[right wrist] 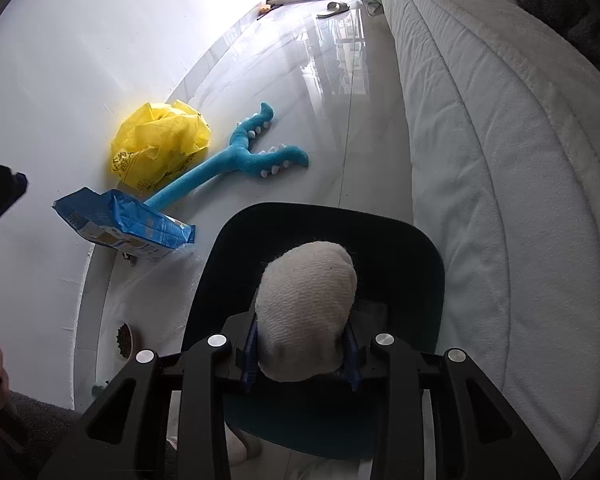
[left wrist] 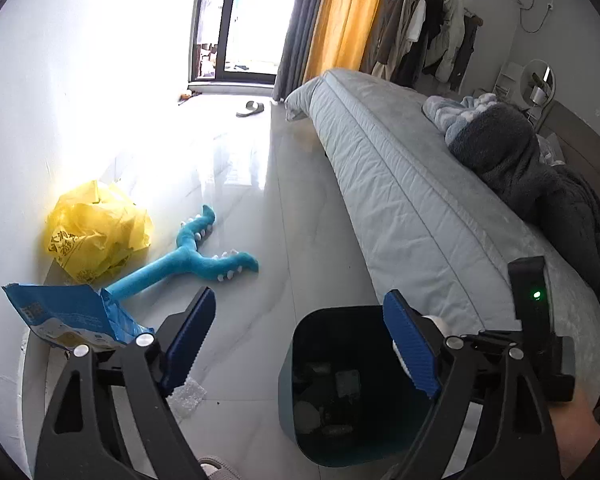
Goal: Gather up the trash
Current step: 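Open left tool over the bin while right opens to drop the sock ball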
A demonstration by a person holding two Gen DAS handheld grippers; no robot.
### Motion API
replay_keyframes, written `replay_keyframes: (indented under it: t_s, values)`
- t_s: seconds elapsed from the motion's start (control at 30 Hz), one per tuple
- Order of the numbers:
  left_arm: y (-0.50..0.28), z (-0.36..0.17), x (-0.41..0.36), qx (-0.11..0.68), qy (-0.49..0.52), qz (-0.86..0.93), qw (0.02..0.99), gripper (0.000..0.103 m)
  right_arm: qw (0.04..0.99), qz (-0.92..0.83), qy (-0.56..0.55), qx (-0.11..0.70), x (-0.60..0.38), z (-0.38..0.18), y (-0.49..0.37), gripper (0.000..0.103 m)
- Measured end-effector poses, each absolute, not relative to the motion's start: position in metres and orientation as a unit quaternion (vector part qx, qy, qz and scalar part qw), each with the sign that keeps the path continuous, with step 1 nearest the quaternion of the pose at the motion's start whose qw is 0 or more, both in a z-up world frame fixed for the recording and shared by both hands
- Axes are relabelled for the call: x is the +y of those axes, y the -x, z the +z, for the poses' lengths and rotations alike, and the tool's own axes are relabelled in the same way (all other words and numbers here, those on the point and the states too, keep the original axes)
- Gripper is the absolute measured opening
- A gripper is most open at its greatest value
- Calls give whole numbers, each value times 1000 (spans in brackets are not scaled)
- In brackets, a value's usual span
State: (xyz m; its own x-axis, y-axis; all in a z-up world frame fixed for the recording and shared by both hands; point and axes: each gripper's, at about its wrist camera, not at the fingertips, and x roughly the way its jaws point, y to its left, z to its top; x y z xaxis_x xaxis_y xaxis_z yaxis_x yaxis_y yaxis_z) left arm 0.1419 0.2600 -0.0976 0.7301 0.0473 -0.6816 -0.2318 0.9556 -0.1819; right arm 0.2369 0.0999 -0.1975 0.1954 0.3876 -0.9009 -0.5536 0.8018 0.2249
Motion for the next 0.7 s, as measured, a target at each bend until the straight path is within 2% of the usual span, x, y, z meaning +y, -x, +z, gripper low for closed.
replay_keyframes:
  t_s: [0.13, 0.17, 0.3, 0.6, 0.7]
  values:
    - [-134, -80, 255, 338, 120, 74, 931, 91, 763, 300, 86, 566, 108, -209, -236, 37]
    - [-132, -77, 253, 334, 117, 73, 932, 91, 760, 299, 90, 570, 110, -212, -235, 40]
    - [-122, -58, 244, 312, 94, 70, 943, 94, 746, 294, 115, 586, 113, -228, -229, 63]
    - [-93, -25, 217, 281, 81, 68, 954, 100, 768, 290, 82, 565, 79, -193, -214, 70]
    - [-78, -18, 206, 271, 66, 71, 958, 100, 783, 298, 60, 542, 62, -169, -205, 76]
